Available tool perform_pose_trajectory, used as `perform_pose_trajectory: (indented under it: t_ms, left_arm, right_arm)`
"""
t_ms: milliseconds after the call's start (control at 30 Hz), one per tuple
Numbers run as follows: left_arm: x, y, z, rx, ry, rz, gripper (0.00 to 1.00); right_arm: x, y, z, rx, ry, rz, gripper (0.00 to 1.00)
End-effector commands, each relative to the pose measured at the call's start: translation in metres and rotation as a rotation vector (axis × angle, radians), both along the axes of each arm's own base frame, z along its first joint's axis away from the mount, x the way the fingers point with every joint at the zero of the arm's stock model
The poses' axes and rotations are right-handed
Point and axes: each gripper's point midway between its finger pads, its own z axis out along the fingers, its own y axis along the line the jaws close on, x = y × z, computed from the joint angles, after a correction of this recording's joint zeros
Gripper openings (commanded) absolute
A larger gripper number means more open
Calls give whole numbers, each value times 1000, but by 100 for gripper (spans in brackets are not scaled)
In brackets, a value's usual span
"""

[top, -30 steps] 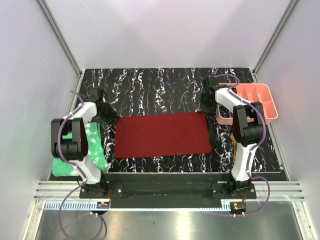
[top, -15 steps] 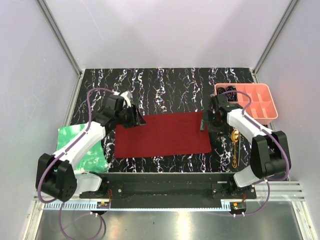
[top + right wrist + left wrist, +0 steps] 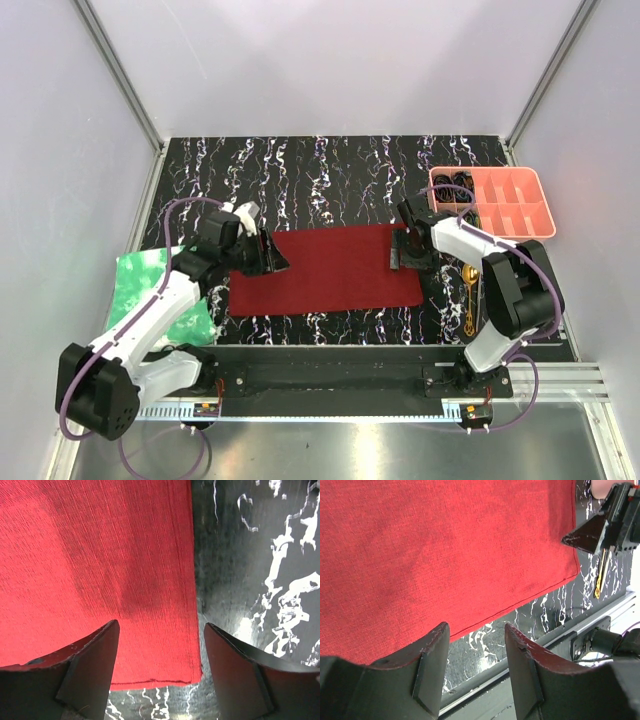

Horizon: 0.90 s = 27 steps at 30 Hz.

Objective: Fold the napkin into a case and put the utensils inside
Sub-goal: Pick up the rectangle-folded napkin from the center of the board.

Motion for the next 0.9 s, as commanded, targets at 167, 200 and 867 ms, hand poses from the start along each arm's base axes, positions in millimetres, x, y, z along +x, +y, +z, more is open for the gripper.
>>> perform_pose_trajectory:
  t_ms: [167, 200, 867]
  left_arm:
    - [6, -22, 10, -54, -21, -68, 50]
    - [7, -22, 10, -54, -21, -67, 50]
    - [35, -72, -39, -38, 116, -104, 46]
  right_arm:
    - [27, 10, -9, 9, -51, 33, 74]
    - [26, 10, -12, 8, -45, 35, 72]
    - [48, -11, 37, -3, -174, -9, 0]
